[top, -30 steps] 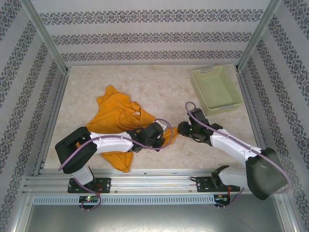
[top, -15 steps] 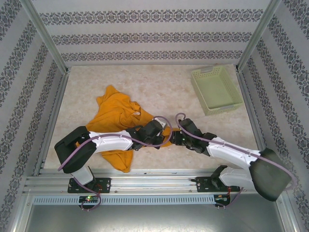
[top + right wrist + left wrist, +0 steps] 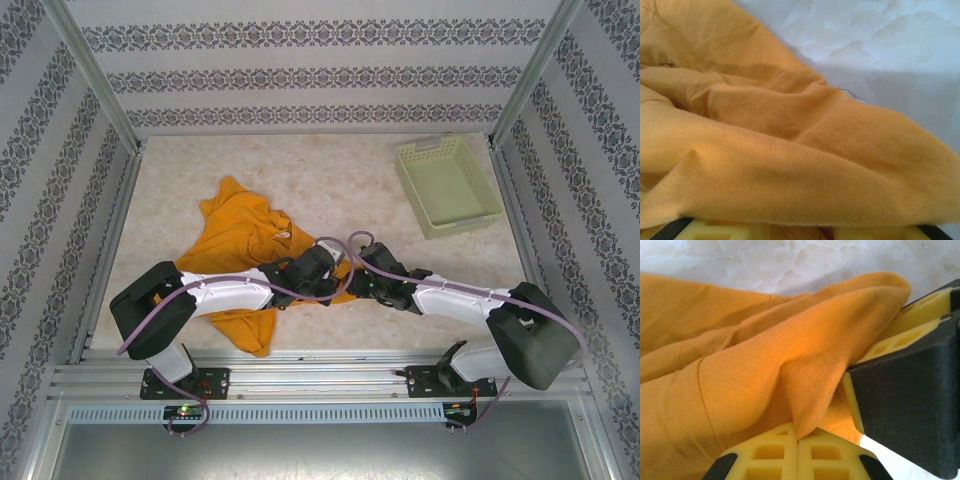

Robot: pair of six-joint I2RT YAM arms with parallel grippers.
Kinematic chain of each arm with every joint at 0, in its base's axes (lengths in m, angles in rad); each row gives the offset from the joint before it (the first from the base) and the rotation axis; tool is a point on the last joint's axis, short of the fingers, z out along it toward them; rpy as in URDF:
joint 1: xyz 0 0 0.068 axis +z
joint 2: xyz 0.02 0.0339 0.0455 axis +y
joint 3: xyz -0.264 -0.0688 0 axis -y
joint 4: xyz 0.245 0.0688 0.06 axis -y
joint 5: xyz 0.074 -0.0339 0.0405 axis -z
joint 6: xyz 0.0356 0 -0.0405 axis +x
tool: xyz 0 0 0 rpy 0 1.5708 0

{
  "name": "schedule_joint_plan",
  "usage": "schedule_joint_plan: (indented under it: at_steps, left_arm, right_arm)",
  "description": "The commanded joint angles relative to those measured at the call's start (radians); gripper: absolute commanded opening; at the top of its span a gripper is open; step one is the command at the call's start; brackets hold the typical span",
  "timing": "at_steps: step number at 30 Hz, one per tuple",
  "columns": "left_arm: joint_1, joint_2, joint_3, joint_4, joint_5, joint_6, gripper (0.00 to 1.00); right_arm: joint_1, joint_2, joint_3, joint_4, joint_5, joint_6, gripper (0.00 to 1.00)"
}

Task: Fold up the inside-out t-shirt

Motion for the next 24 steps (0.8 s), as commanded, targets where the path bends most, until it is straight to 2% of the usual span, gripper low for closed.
schedule_joint_plan:
  at_steps: [1,4,10,14,17,19,21,24]
  left_arm:
    - [0.019,-0.03,-0.003,0.01,0.01,-0.023,0.01]
    - [0.026,-0.028,-0.003,0.012,0.013,-0.023,0.02]
    - [0.051,-0.019,0.004,0.016,0.034,-0.029,0.04]
    - [0.068,-0.016,0.015,0.019,0.054,-0.029,0.05]
    - [0.074,-0.012,0.021,0.019,0.06,-0.027,0.08]
    - [0.08,-0.011,0.025,0.012,0.066,-0.023,0.13]
    - [0.095,-0.019,0.021,0.011,0.073,-0.026,0.23]
    - [0.147,-0.045,-0.013,0.064,0.122,-0.048,0.4]
  right_arm:
    - [0.019,0.015,0.022,0.019,-0.009,-0.001,0.36]
    - [0.026,0.014,0.019,0.015,-0.01,-0.001,0.33]
    - [0.037,0.003,0.011,-0.008,-0.009,0.006,0.17]
    - [0.048,-0.004,0.001,-0.012,-0.01,0.012,0.14]
    - [0.054,-0.013,-0.005,-0.017,-0.007,0.02,0.08]
    - [0.062,-0.029,-0.01,-0.023,0.002,0.025,0.04]
    - [0.074,-0.06,-0.013,-0.048,0.021,0.028,0.0]
    - [0.091,-0.121,-0.022,-0.094,0.067,0.027,0.0]
